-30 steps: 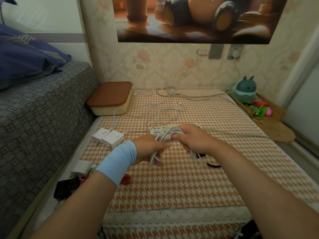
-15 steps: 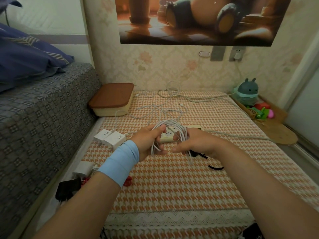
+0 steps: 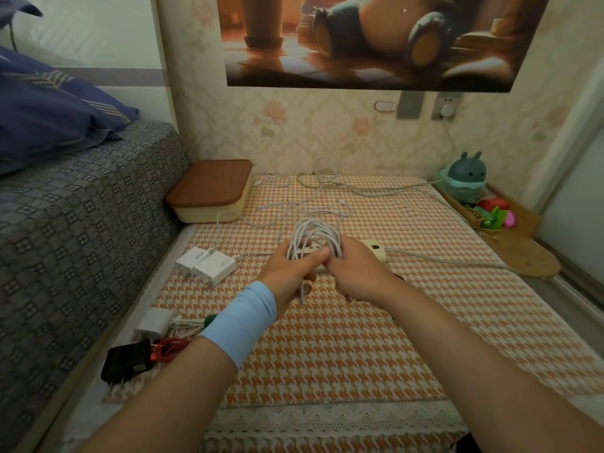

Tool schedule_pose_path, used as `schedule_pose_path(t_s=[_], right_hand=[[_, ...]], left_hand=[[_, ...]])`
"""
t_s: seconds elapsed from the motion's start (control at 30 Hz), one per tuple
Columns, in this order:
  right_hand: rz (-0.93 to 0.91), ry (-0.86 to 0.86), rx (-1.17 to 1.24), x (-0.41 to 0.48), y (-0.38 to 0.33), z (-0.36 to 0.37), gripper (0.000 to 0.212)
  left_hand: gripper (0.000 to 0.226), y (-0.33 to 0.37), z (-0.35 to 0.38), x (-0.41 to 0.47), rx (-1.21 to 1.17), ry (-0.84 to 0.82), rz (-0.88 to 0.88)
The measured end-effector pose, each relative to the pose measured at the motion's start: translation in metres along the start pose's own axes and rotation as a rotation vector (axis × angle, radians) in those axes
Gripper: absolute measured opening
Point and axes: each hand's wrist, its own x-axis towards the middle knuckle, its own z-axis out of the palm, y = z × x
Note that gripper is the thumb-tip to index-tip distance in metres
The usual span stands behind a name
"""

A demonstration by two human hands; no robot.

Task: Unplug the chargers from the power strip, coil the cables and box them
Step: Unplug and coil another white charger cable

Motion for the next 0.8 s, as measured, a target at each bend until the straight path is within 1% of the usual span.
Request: schedule_pose_path(t_s=[0.03,0.1,0.13,0.23,0.27,0.33,0.4,0.43,0.5,0.57,0.67,0.7,0.73,0.77,0.8], right_hand=[[-0.02,-0.022,-0.064,-0.001,-0.002,0.003,0.026],[-0.042,-0.072,-0.195,-0.003,-0.005,0.012,0.03],[-0.042,-0.091,-0.23,-0.004,-0.007,0.015,0.029],[-0.048,-0.16,-0.229,-0.006,-0.012,0.018,0.017],[-0.053,-0.186,-0.222,-0.006,-0.013,0.017,0.016],[-0.034,-0.229,-0.184,-0.007,-0.013,0.016,0.015],[0.035,-0.253,-0.085,-0.008,-0.012,0.016,0.01],[0.065,-0.258,-0.022,-0.009,-0.012,0.016,0.006],[0.109,-0.273,0.113,-0.009,-0.014,0.013,0.006],[0.145,-0.341,0.276,-0.01,-0.015,0.01,0.003],[0.296,-0.47,0.575,-0.01,-0.01,0.003,0.019],[0.327,-0.48,0.648,-0.01,-0.007,0.0,0.023],[0.345,-0.452,0.69,-0.009,-0.003,-0.002,0.026],[0.354,-0.38,0.679,-0.006,0.001,-0.005,0.026],[0.356,-0.277,0.603,-0.003,0.004,-0.007,0.025]], left_hand=[[0.043,-0.001,0.001,-0.001,-0.015,-0.006,-0.007],[0.043,-0.001,0.003,-0.002,-0.071,0.003,-0.008],[0.043,-0.001,0.002,-0.003,-0.085,0.008,-0.005],[0.052,0.002,-0.002,-0.005,-0.11,-0.074,0.001],[0.05,0.002,-0.003,-0.004,-0.104,-0.104,0.004],[0.038,0.002,-0.004,-0.003,-0.064,-0.102,0.003],[0.027,0.004,-0.002,-0.002,-0.053,-0.067,-0.001],[0.027,0.006,-0.001,-0.001,-0.058,-0.06,0.005],[0.026,0.012,-0.002,0.0,-0.073,-0.062,0.029],[0.023,0.014,-0.005,0.002,-0.082,-0.065,0.038],[0.023,0.014,-0.015,0.005,-0.158,-0.031,0.016],[0.021,0.015,-0.019,0.006,-0.203,-0.013,0.007],[0.018,0.016,-0.023,0.008,-0.236,0.004,0.003],[0.016,0.017,-0.026,0.008,-0.247,0.0,-0.003],[0.017,0.017,-0.028,0.008,-0.212,-0.009,-0.011]])
